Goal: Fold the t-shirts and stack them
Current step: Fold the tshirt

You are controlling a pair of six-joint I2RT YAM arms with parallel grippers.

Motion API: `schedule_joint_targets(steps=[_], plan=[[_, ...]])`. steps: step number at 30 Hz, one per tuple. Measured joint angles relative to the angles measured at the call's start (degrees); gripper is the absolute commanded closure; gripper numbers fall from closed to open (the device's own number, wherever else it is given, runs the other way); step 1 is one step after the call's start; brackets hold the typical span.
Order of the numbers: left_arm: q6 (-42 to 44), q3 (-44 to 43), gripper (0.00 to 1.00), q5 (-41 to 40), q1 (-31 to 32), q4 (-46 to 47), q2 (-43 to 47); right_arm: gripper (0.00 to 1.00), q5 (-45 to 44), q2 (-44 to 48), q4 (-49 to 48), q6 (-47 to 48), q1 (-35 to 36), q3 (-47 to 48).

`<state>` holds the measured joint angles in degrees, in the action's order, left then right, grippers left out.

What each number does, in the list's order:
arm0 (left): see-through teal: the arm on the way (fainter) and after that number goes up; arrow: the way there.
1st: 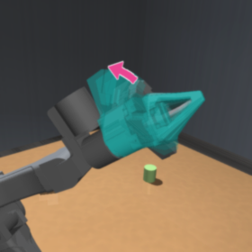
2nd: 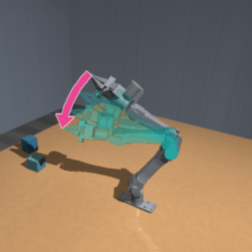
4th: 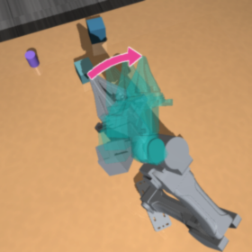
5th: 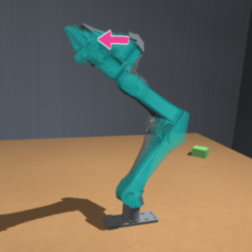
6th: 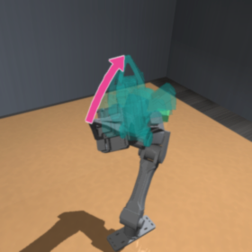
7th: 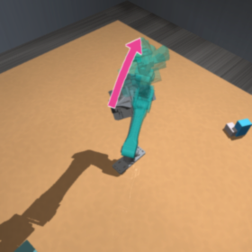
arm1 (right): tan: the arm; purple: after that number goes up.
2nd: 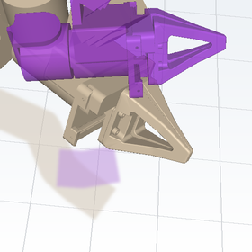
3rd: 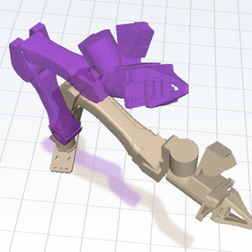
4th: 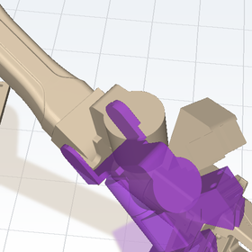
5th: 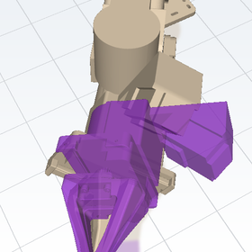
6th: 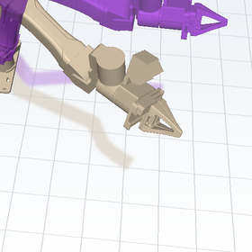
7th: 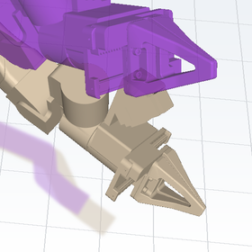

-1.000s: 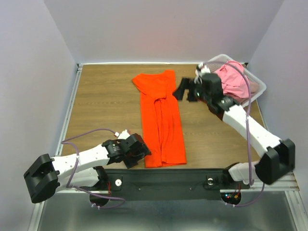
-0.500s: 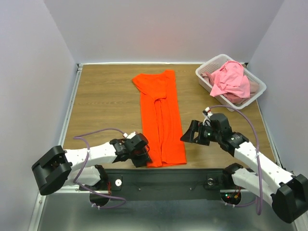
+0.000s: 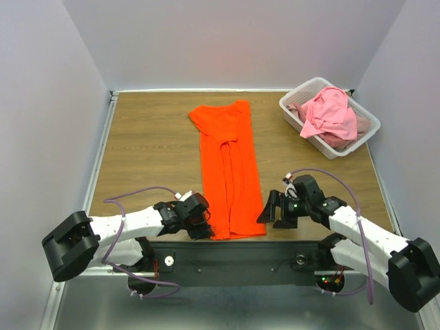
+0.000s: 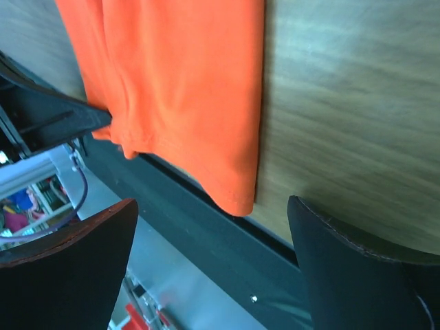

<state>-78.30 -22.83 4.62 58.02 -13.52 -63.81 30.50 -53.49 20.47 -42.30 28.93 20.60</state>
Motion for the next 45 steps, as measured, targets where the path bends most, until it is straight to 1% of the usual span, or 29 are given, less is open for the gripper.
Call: schedule_joint_targets(steps=[3, 4, 5, 6, 7, 10, 12, 16, 17, 18, 19, 20, 21, 22, 23, 30, 34, 36, 39, 45], plan=[[0.0, 0.0, 1.0, 0.35, 0.0, 0.24, -0.2, 0.12, 0.2, -0.74, 0.0, -0.68, 1.68, -0.22], [0.0, 0.0, 1.0, 0.39, 0.0, 0.26, -0.22, 0.16, 0.2, -1.11, -0.07, -0.87, 2.1, -0.26], [0.0, 0.0, 1.0, 0.44, 0.0, 0.28, -0.24, 0.18, 0.17, -1.81, -0.37, -1.07, 2.47, -0.39], [0.0, 0.0, 1.0, 0.46, 0.0, 0.28, -0.24, 0.22, 0.2, -2.45, -0.57, -1.22, 2.71, -0.59], [0.0, 0.0, 1.0, 0.5, 0.0, 0.28, -0.24, 0.28, 0.35, -3.37, -0.85, -1.44, 3.06, -0.87], [0.0, 0.0, 1.0, 0.59, 0.0, 0.37, -0.26, 0.4, 0.24, -5.05, -1.57, -1.66, 3.5, -0.87], [0.02, 0.0, 1.0, 0.76, 0.0, 0.46, -0.31, 0.43, -0.07, -5.79, -1.79, -1.81, 3.72, -0.9], [0.02, 0.0, 1.0, 0.96, 0.0, 0.5, -0.42, 0.58, -0.7, -7.39, -3.26, -2.1, 3.98, -1.16], [0.04, 0.0, 1.0, 0.98, 0.0, 0.52, -0.42, 0.66, -0.7, -7.96, -3.76, -2.12, 4.09, -1.22], [0.09, 0.0, 1.0, 0.98, 0.0, 0.52, -0.42, 0.7, -0.7, -8.63, -4.2, -2.05, 4.15, -1.22], [0.13, 0.0, 1.0, 1.01, 0.0, 0.55, -0.42, 0.83, -0.76, -9.25, -4.59, -2.08, 4.17, -1.25], [0.22, 0.0, 1.0, 1.01, 0.0, 0.57, -0.42, 0.89, -0.72, -9.99, -4.9, -1.99, 4.17, -1.29], [0.28, 0.0, 1.0, 1.01, 0.0, 0.59, -0.42, 0.97, -0.92, -10.4, -5.09, -1.99, 4.2, -1.42], [0.33, 0.0, 1.0, 1.01, 0.0, 0.61, -0.42, 0.97, -0.94, -10.45, -5.16, -1.7, 4.2, -1.55], [0.39, -0.02, 1.0, 1.03, 0.0, 0.61, -0.42, 1.0, -1.18, -10.36, -5.07, -1.38, 4.22, -1.68], [1.44, -1.05, 1.0, 0.9, 0.02, 0.02, -1.18, 1.0, -3.02, -7.28, -4.9, -0.59, 4.52, -0.57], [3.43, -4.26, 1.0, 0.33, -1.11, -1.31, -3.82, 1.0, -6.19, -7.17, -4.9, -0.9, 4.52, 4.46], [4.92, -6.34, 1.0, 0.09, -2.95, -1.2, -5.49, 1.0, -8.85, -7.17, -5.35, -1.01, 4.52, 7.06], [7.67, -10.16, 1.0, -0.17, -7.3, -0.92, -7.93, 1.0, -11.72, -8.48, -6.32, -0.96, 4.52, 10.82], [12.96, -17.11, 1.0, -0.68, -14.32, -0.76, -10.64, 0.99, -16.55, -17.94, -8.46, 0.11, 4.52, 19.37]])
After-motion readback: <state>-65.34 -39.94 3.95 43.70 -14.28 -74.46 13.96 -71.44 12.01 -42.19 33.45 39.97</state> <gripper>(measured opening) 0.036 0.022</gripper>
